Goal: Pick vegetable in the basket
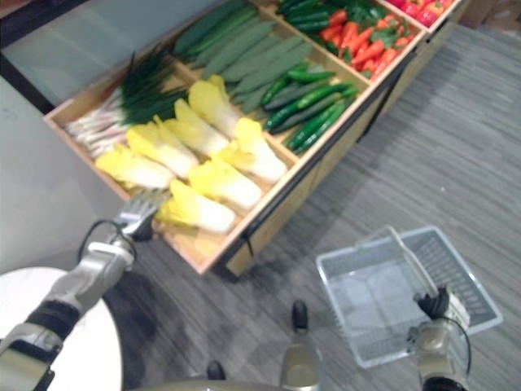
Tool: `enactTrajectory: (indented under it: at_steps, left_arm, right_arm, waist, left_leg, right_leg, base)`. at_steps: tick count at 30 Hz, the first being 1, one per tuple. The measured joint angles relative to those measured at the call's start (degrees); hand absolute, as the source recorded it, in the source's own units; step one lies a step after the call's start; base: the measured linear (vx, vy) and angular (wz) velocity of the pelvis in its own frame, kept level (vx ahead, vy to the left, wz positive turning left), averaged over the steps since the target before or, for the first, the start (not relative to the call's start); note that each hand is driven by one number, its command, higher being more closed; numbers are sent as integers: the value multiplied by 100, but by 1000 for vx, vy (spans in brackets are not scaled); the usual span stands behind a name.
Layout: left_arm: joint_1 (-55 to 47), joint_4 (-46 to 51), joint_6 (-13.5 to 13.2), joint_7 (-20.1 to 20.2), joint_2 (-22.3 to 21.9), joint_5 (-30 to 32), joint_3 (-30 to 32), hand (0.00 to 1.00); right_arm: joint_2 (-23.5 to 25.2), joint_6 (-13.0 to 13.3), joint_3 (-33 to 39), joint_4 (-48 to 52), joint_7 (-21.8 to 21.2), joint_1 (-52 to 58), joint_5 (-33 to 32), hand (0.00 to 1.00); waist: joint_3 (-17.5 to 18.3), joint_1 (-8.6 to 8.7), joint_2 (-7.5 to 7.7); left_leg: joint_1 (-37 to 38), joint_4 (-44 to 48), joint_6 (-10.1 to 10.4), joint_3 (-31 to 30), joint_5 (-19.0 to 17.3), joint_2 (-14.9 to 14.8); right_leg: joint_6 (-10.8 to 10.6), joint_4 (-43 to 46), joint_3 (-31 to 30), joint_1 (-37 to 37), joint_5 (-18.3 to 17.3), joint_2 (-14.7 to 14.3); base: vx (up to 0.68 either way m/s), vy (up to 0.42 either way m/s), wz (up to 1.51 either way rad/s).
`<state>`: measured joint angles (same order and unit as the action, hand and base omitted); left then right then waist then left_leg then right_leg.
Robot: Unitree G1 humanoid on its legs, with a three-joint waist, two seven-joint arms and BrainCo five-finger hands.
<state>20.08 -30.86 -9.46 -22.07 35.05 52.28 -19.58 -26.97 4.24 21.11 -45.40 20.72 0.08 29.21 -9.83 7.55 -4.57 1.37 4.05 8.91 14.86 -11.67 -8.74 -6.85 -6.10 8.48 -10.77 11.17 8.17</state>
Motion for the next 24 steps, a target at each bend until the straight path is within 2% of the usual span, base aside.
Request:
enactTrajectory:
  at_steps: [9,11,14,18,21,24]
  left_arm:
    - [158,-28,253,-11,-307,-45,330,0]
    - [309,41,262,-34,-371,-262,457,0]
    - [492,292,258,-125,-372,-271,485,0]
    - [558,692,216,-133,-394,-324,463,0]
    - [556,1122,160,8,-393,-487,341,0]
    - [541,1611,-105,185,-321,-487,35,0]
  right_arm:
    - [203,-57,231,-55,1,-98,-46,100]
    - [305,-94,327,-56,1,-113,-50,100]
    - [373,-118,328,-57,1,-130,-54,100]
    - [380,-163,329,-133,0,-121,-53,100]
    - [380,-189,343,-204,0,-110,-54,100]
    - [380,-246,458,-208,-1,-82,-51,100]
  waist:
    - [-26,-12,3]
    - [-44,-11,31]
    - [-61,-11,58]
    - [-64,-7,64]
    - [-68,-26,71]
    - [-67,-73,71]
  left_leg:
    - [4,4,-12,-11,8,117]
    - [6,9,-21,-17,13,125]
    - [8,12,-29,-22,18,135]
    - [17,8,-28,-21,18,128]
    - [-2,12,-29,-41,18,143]
    - [-24,18,-32,-80,20,158]
  right_leg:
    - [-25,0,34,11,74,129]
    - [-28,0,33,16,82,157]
    - [-29,-1,33,19,83,167]
    - [-29,0,32,24,83,153]
    - [-29,1,26,29,85,151]
    - [-36,3,22,30,92,164]
  base:
    - [0,0,0]
    - [-15,-6,1]
    - [0,0,0]
    - [0,0,0]
    - [9,-6,3]
    - [9,-7,4]
